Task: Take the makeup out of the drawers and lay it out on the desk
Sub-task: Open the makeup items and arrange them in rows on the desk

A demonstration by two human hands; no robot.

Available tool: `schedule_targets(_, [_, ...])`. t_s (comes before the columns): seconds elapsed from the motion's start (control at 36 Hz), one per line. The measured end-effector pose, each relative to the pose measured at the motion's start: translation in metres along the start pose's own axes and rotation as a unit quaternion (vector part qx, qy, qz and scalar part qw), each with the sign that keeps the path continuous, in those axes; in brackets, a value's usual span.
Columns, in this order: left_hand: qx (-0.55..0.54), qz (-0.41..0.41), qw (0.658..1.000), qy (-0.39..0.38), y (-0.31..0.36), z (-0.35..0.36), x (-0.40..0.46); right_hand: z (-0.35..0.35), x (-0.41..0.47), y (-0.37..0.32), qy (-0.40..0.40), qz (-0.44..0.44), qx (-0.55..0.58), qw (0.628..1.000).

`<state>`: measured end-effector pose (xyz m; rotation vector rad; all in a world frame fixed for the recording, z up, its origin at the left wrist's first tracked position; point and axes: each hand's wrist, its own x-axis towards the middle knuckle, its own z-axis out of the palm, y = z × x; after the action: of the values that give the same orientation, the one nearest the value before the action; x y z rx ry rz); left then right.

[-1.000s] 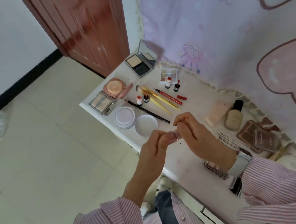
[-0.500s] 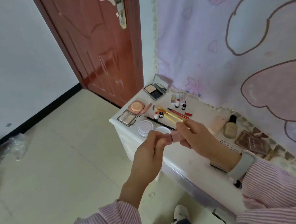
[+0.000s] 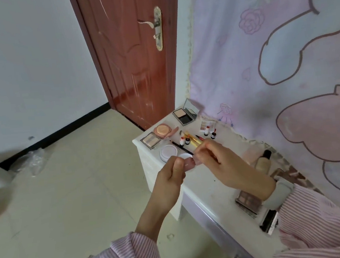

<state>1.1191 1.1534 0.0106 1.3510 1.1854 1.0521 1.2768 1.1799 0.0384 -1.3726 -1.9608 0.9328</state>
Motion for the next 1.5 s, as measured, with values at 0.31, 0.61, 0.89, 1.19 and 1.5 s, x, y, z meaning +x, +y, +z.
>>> schedule_targets(0.31, [0.05,0.001,0.998,0.023,-0.012,0.074,0.007,-0.053,-0.012,0.055,-0.051,0.042,-0.018,0.998])
schedule_targets(0.61, [0.115,-0.067,0.988,0.079,-0.064,0.114,0.013,-0.056,-0.012,0.121,-0.154,0.089,0.062,0.982])
schedule_targets(0.89, [0.091,-0.098,0.988,0.075,-0.104,0.12,0.03,-0.037,0.004,0.157,-0.2,0.127,0.106,0.966])
schedule_targets(1.19, [0.034,-0.132,0.99,0.048,-0.142,0.104,0.044,-0.019,0.021,0.186,-0.221,0.088,0.009,0.971])
schedule_targets(1.5, [0.024,-0.174,0.982,-0.069,-0.159,0.081,0.063,-0.01,0.045,0.207,-0.261,-0.024,-0.173,0.949])
